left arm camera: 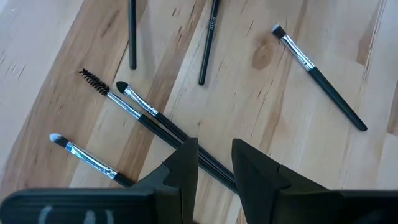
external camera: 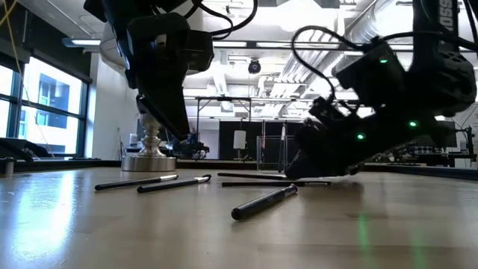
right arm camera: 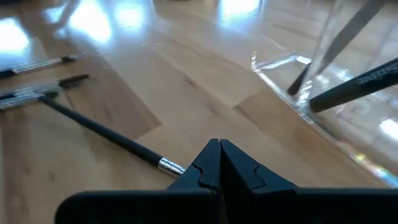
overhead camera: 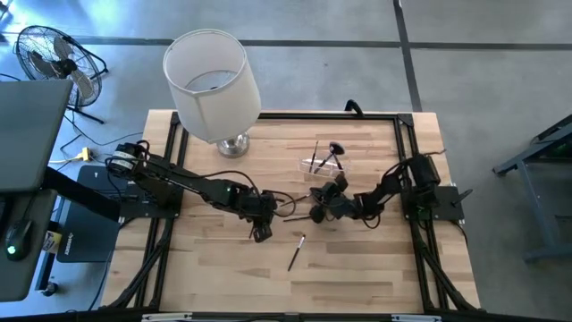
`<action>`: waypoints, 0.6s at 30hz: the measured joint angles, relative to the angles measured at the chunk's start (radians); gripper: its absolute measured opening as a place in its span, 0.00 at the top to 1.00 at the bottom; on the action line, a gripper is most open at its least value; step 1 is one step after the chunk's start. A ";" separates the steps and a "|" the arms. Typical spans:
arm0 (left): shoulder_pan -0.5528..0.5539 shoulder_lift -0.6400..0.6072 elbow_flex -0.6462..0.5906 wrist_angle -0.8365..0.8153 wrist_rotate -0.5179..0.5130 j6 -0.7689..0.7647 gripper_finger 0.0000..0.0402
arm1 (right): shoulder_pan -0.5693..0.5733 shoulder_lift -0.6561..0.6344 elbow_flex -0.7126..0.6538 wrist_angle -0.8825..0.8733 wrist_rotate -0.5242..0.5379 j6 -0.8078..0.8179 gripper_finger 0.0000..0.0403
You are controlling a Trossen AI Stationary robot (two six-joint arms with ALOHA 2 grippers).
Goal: Pick & Place Makeup Supplies
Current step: Put the makeup brush into the transparent organizer
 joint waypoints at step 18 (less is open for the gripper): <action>0.000 0.060 -0.002 0.144 -0.224 0.151 0.75 | 0.003 0.004 0.012 0.005 -0.058 -0.038 1.00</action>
